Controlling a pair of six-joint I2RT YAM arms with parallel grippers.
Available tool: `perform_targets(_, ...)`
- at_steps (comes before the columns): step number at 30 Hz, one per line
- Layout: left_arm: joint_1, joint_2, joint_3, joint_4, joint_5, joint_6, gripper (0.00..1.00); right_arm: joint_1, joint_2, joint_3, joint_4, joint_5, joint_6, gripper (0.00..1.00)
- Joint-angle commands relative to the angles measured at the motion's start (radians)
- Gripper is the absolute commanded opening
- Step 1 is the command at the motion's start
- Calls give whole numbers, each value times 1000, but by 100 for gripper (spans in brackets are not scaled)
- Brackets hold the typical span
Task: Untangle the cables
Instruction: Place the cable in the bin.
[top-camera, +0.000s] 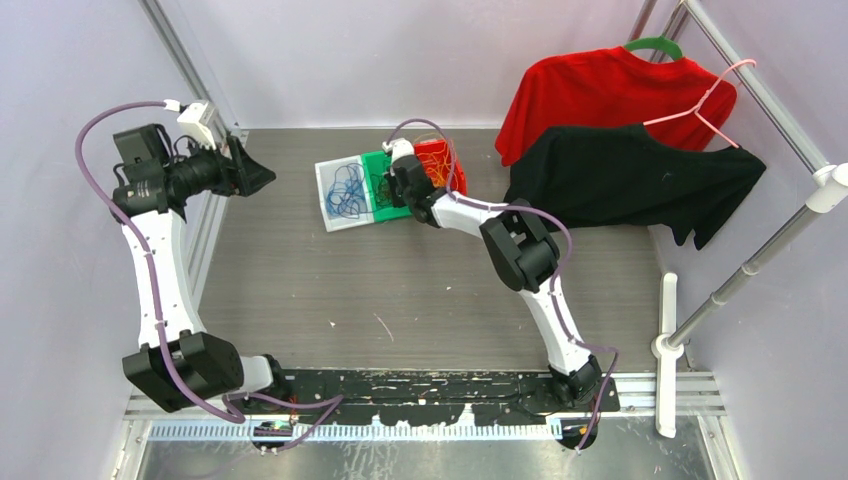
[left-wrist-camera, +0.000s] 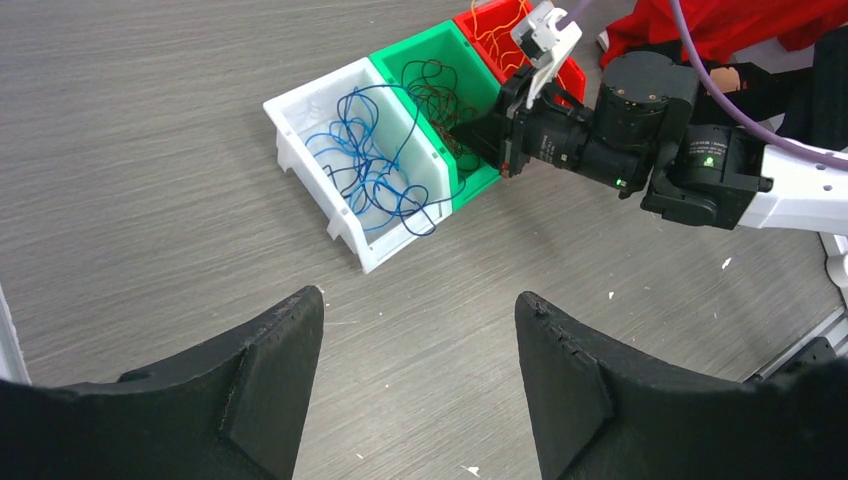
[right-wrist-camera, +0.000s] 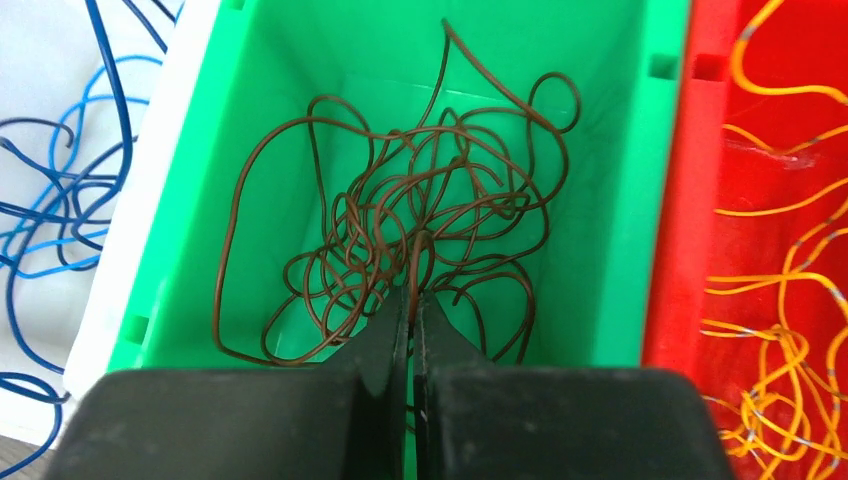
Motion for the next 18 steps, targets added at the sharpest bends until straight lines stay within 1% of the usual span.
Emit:
perform_targets(1, 8, -1, 10, 11, 6, 14, 71, 23, 10, 86, -40, 21, -65, 2)
perform_targets(2, 8, 1, 8, 9, 7, 16, 71, 26, 4, 83, -42, 22, -68, 6)
perform_targets(3, 8, 1, 8, 7, 5, 17, 71, 30, -9, 75, -40, 23, -69, 12)
perform_targets(5, 8, 2, 7, 3, 2, 18, 76, 35, -45, 53, -27, 26, -79, 25)
perform_targets(7, 8, 1, 5, -4, -2, 21, 81, 38, -84, 45, -38, 30, -88, 33)
perform_targets(10, 8, -10, -5, -16, -17, 37, 86, 39, -165, 27, -47, 31, -93, 41)
perform_targets(11, 8, -15, -10, -18, -24, 42, 91, 39, -185, 22, -55, 34, -91, 44)
perform_targets(13, 8, -25, -19, -24, -36, 50, 94, 39, -223, 13, -65, 45, -106, 51)
perform_targets(15, 9, -25, -26, -34, -40, 56, 96, 37, -263, 2, -83, 64, -123, 55)
perform_targets(16, 9, -51, -30, -37, -42, 57, 98, 37, -283, -4, -96, 76, -129, 58)
perform_targets(18, 9, -69, -40, -42, -46, 58, 100, 38, -338, -33, -111, 93, -135, 65)
